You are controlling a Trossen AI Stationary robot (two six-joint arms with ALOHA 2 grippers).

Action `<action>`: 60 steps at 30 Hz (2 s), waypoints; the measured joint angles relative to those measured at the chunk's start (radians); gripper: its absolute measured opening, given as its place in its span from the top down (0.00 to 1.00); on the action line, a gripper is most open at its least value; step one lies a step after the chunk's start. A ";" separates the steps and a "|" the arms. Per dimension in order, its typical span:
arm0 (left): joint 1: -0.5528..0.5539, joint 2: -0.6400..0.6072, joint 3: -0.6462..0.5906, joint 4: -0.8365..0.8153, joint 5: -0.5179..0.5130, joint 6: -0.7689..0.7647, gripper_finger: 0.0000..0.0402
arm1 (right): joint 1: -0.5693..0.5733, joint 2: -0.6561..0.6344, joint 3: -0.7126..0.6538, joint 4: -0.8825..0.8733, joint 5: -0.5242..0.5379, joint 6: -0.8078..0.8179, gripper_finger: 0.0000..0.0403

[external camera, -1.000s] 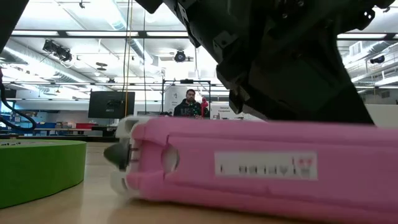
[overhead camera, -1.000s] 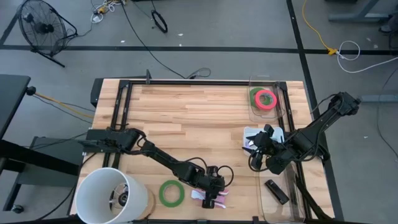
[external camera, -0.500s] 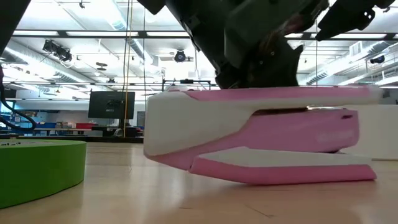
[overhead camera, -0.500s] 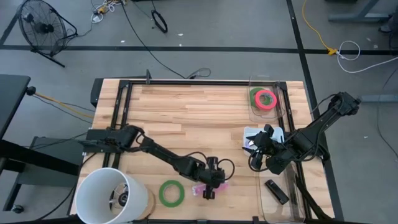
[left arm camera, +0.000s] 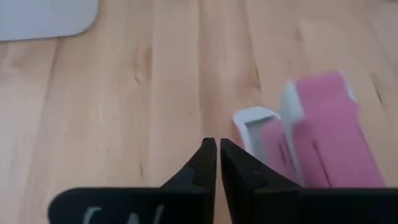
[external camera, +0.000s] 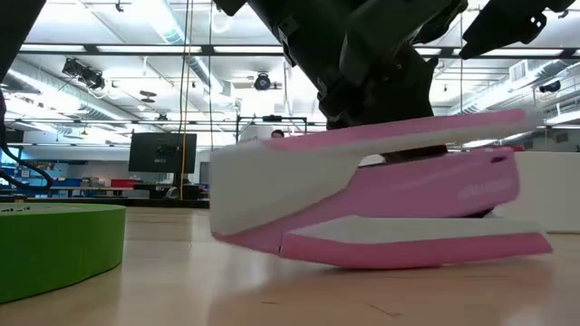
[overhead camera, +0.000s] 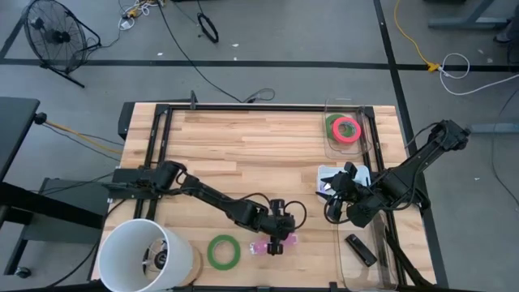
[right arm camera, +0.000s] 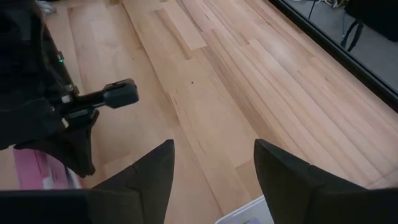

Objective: Pick and place Stapler, Stapler remover, tape
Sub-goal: Put the pink stapler into the bottom transparent bin

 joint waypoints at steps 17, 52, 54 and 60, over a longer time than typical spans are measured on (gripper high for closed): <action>0.045 -0.183 0.003 -0.202 0.160 -0.061 0.93 | 0.000 0.000 -0.002 0.004 -0.001 -0.001 0.45; -0.134 -0.115 0.002 -0.363 0.073 -0.283 0.29 | 0.000 0.000 -0.003 0.067 0.002 -0.024 0.45; -0.134 -0.096 0.005 -0.333 0.075 -0.296 0.29 | 0.000 0.000 -0.003 0.066 0.001 -0.025 0.45; -0.127 -0.060 0.002 -0.370 0.061 -0.300 0.30 | 0.000 0.000 -0.003 0.069 0.001 -0.030 0.45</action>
